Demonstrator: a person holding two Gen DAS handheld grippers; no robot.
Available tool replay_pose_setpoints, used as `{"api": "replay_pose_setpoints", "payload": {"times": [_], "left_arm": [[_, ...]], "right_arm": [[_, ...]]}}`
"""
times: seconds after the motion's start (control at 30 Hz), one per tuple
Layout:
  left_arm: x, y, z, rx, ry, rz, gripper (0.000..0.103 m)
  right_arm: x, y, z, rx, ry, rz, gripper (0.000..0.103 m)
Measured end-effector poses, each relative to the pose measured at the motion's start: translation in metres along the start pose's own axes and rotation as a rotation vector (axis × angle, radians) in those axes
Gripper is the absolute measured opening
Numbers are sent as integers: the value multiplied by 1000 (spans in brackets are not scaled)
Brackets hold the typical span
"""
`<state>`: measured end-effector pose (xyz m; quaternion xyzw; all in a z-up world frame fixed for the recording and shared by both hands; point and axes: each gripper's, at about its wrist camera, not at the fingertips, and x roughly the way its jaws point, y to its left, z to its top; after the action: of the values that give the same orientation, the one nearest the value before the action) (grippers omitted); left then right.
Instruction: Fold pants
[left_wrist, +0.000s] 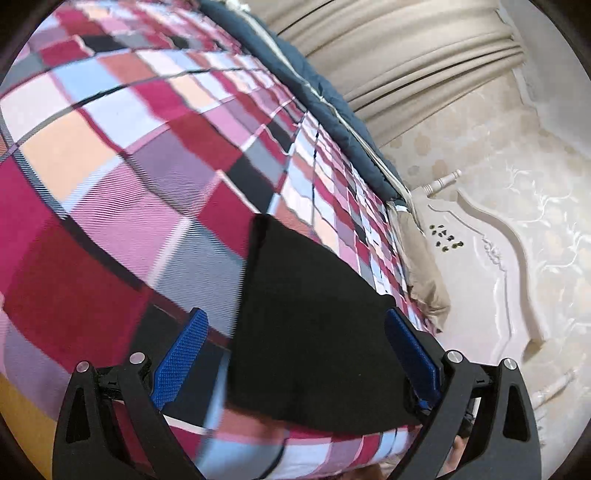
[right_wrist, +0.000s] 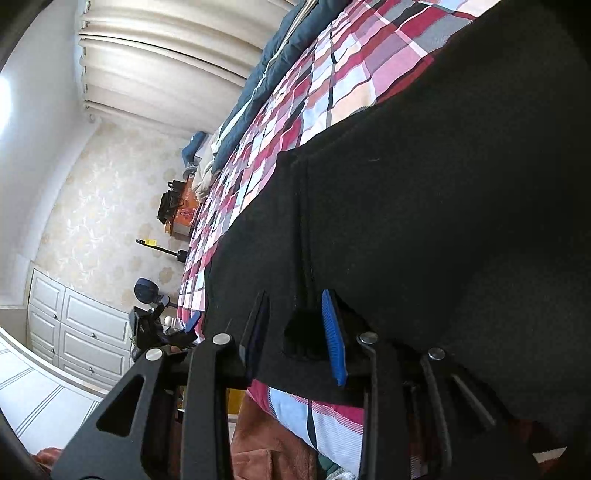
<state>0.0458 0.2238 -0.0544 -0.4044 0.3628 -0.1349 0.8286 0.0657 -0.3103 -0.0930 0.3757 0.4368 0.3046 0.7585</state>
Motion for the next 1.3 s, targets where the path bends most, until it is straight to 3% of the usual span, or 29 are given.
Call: {"api": "replay_pose_setpoints", "payload": {"times": [0.1,0.23,0.43,0.5,0.57,0.67,0.87,1.1,1.3], "left_arm": [[11,8,7,12,59,-2,95],[39,0,15,57,121,-58,95],[75,-11,23,-22,187,-236,92],[83,-11,22,-51,206,-252,73],[95,2,18,-155,249,-255,29],[98,20,15,-239,253,-292,19],[84,-17,17,-81,221,-182,18],[63,-99,22,90,178,-205,17],[76,-193,10,279,210,-218,17]], "right_arm": [[-1,2,-1,1,-6,13,36],[0,10,-2,-16,-9,8,49],[4,20,-3,-47,-12,0,66],[6,23,-3,-58,-15,-4,70],[6,24,-4,-68,-18,-8,72],[7,25,-4,-82,-21,-10,75],[5,28,-6,-85,-42,-11,77],[-11,30,-10,-42,-88,11,78],[-25,33,-18,-41,-105,42,78]]}}
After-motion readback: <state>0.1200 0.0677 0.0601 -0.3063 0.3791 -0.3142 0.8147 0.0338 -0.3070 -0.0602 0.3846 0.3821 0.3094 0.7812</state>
